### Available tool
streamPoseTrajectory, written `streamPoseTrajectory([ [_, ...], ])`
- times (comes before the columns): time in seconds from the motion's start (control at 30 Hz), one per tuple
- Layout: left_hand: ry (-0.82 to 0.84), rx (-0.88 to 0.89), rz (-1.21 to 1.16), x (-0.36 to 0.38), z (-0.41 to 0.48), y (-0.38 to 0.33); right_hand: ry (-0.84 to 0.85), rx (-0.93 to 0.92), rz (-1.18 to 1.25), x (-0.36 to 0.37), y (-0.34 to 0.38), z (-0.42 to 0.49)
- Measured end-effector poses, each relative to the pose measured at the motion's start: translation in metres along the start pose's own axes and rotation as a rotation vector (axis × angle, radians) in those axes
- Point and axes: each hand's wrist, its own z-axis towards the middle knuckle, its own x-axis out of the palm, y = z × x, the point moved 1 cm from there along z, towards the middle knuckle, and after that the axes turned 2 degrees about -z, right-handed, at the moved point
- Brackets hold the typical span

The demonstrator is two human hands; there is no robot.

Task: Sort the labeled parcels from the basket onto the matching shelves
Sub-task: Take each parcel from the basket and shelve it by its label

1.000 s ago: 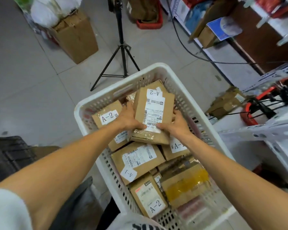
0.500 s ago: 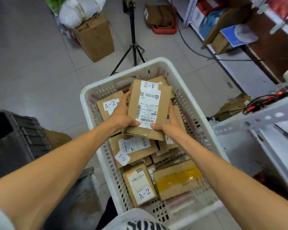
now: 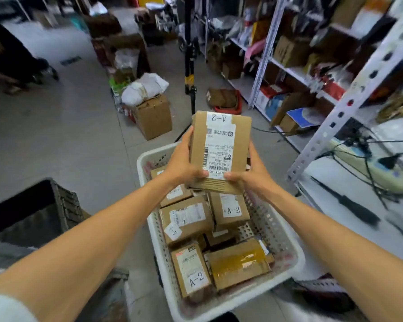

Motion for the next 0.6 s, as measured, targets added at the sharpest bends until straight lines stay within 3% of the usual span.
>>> streamPoseTrajectory([
  [0.2, 0.024, 0.144, -0.037, 0.006, -0.062, -0.026, -0.093, -0.072, -0.020, -0.013, 0.027, -0.078],
  [0.6, 0.001, 0.226, -0.029, 0.042, -0.190, -0.049, -0.104, -0.113, -0.119, -0.038, 0.037, -0.211],
])
